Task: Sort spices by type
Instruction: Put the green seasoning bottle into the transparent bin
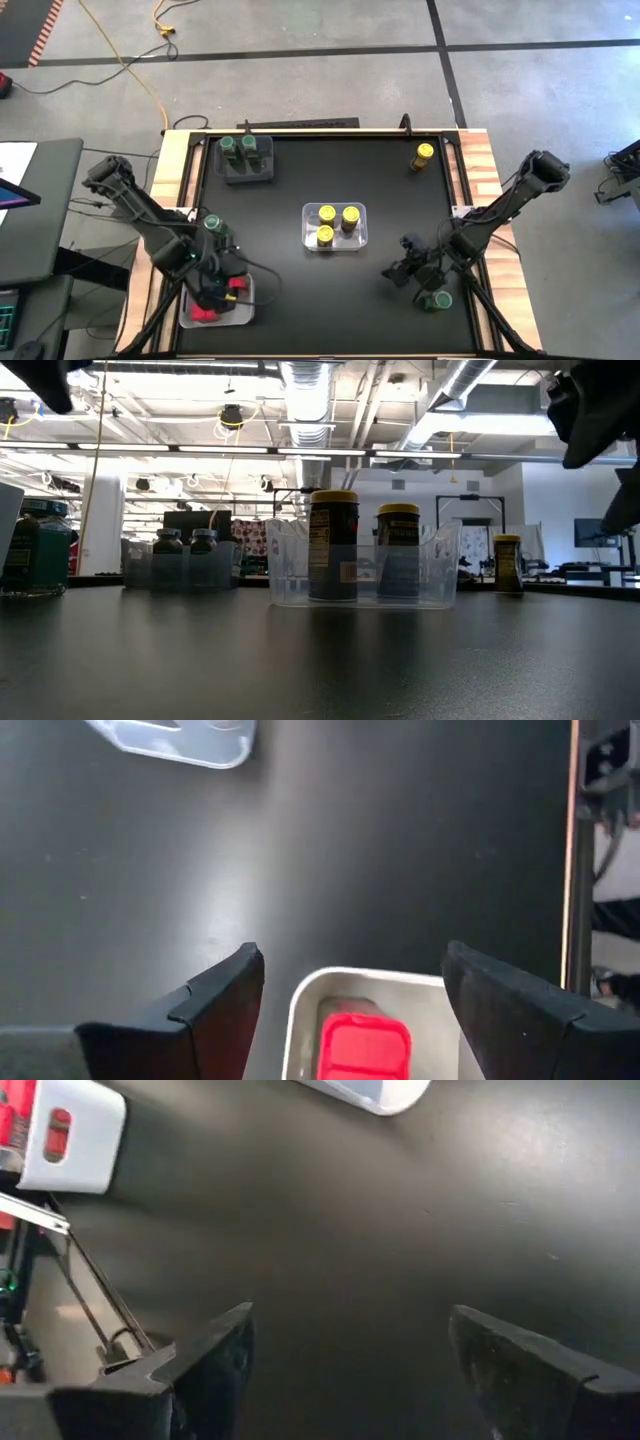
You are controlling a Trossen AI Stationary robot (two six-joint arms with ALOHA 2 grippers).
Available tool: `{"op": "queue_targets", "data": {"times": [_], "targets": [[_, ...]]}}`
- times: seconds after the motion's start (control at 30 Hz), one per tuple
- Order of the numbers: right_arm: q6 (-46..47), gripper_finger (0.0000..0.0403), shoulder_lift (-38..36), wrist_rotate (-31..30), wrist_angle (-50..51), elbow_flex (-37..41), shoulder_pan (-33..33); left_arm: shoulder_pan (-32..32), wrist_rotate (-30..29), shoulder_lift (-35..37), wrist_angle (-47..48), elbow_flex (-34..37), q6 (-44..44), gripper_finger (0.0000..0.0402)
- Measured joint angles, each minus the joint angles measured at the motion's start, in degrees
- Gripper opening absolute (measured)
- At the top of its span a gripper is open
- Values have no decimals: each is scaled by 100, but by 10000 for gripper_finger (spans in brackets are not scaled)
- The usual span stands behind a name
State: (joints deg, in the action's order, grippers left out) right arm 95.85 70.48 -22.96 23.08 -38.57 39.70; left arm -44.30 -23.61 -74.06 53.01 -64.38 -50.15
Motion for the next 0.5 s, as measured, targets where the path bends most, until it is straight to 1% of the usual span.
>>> {"op": "queue_targets", "data": {"times": [0.27, 0.4, 0.5], "targets": [[158, 356, 377, 258, 523, -2, -10, 481, 0, -2, -116, 2, -124, 293], [162, 356, 380, 381, 812, -2, -10, 664, -10, -2, -324, 1, -290, 293], [165, 356, 302, 417, 1342, -2, -10, 822, -13, -2, -450, 1, -320, 293]]}}
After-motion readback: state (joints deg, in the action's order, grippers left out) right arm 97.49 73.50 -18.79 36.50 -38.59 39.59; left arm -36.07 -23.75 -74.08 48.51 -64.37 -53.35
